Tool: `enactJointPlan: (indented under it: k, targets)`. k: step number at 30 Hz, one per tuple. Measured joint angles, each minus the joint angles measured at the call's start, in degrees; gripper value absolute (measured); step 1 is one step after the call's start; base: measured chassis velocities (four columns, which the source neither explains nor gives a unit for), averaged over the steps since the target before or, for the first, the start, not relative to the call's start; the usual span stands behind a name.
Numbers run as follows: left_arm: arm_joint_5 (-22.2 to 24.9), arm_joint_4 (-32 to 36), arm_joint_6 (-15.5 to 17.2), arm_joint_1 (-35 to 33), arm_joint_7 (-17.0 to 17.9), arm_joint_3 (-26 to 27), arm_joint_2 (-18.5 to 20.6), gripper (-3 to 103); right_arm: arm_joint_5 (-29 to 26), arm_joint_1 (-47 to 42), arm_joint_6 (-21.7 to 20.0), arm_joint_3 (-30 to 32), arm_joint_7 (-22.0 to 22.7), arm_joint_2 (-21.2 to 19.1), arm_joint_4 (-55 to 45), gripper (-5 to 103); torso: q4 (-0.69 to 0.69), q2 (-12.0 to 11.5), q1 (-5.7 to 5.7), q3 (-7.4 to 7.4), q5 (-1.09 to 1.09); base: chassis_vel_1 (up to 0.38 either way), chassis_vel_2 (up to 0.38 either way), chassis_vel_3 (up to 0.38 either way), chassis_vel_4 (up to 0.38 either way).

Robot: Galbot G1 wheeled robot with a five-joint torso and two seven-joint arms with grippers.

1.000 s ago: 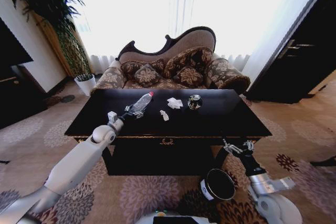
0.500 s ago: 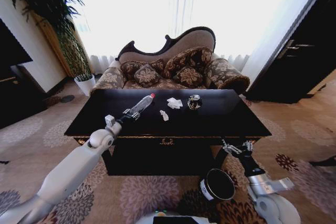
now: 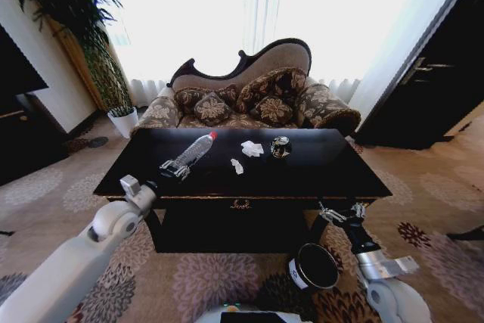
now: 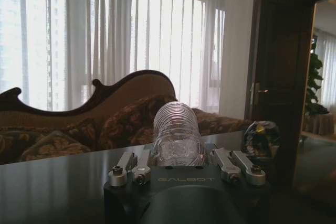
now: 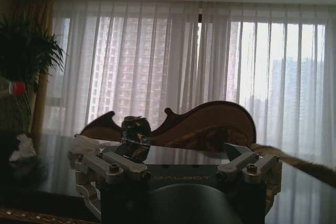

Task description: Move to the front of the table and place the trash on the table into the trash bin.

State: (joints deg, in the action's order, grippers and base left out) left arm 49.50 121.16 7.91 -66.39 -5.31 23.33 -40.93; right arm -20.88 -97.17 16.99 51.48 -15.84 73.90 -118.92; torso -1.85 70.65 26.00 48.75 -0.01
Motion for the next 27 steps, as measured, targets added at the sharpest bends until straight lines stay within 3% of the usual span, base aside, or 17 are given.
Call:
enactJointPlan:
  k: [6,7,11,16,19,21,27]
  targets:
    - [4.4,4.6,2.2,1.4,3.4,-4.9,-0.5,40,19.0,0.4,5.0,1.2,8.2,0.9,-1.5,100,-0.01,0.0,0.0,0.0,-0.01,0.0,0.0,0.0,0.0]
    - [4.4,4.6,2.2,1.4,3.4,-4.9,-0.5,40,19.0,0.4,5.0,1.2,8.2,0.9,-1.5,100,-0.01,0.0,0.0,0.0,-0.01,0.0,0.0,0.0,0.0]
    - [7.9,7.1,3.4,2.8,5.5,-11.1,-1.2,40,34.5,1.5,10.7,3.0,12.7,1.3,-1.5,100,-0.01,0.0,0.0,0.0,0.0,0.0,0.0,0.0,0.0]
    - [11.5,8.7,4.2,4.3,6.6,-15.1,-1.3,40,42.1,2.2,14.2,3.3,15.2,1.7,-1.5,100,-0.01,0.0,0.0,0.0,0.0,0.0,0.0,0.0,0.0]
    - [14.4,10.3,5.0,6.7,6.8,-19.0,-0.6,40,50.3,3.3,18.1,3.3,17.3,2.2,-0.5,100,-0.01,0.0,0.0,0.0,0.01,0.0,0.0,0.0,0.0]
    - [15.1,10.7,5.2,7.3,6.8,-19.7,-0.5,40,51.7,3.5,18.8,3.2,17.6,2.3,-0.2,100,0.0,0.0,0.0,0.0,0.0,0.0,0.0,0.0,0.0]
    - [21.0,13.1,6.3,11.5,8.9,-24.3,-0.7,40,63.4,5.1,22.8,3.2,21.5,2.9,1.9,100,-0.01,0.0,0.0,0.0,0.0,0.0,0.0,0.0,0.0]
